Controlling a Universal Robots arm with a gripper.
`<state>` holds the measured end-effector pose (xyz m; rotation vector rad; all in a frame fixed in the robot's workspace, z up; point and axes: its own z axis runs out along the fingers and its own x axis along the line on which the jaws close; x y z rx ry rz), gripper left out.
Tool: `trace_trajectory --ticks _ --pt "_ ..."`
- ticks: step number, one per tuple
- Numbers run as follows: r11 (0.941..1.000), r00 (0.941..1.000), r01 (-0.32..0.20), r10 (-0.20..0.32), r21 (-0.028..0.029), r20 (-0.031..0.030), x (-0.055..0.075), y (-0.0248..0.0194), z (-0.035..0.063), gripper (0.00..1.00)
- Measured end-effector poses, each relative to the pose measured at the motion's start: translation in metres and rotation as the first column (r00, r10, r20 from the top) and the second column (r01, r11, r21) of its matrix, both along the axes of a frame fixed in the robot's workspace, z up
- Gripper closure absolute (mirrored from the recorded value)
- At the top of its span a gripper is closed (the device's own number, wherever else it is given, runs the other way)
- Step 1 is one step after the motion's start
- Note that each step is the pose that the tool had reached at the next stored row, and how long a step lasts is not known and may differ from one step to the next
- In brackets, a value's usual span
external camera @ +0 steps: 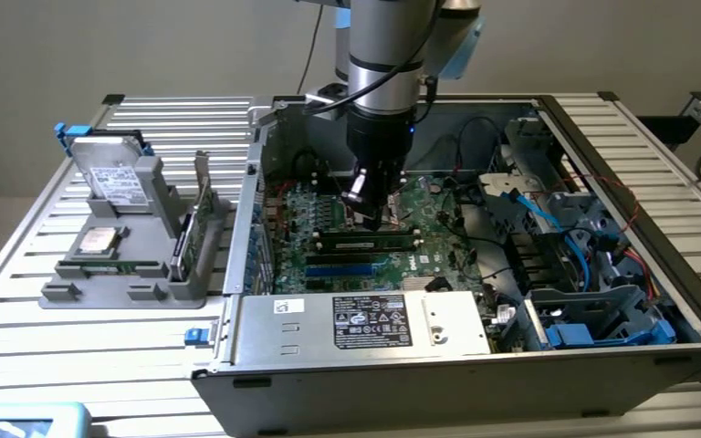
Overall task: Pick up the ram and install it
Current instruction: 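Press down the ram until it locks into place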
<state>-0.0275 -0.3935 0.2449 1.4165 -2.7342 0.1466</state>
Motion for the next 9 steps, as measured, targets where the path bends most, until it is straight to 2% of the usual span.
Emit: trace_trajectory --ticks 4,9 --pt "0.9987 0.9987 0.051 -0.051 0.0002 0.0026 0.0000 0.0000 0.0001 0.89" --pt "0.9939 0.9939 0.110 -0.110 0.0031 0.0048 0.0000 0.0000 0.0000 0.89"
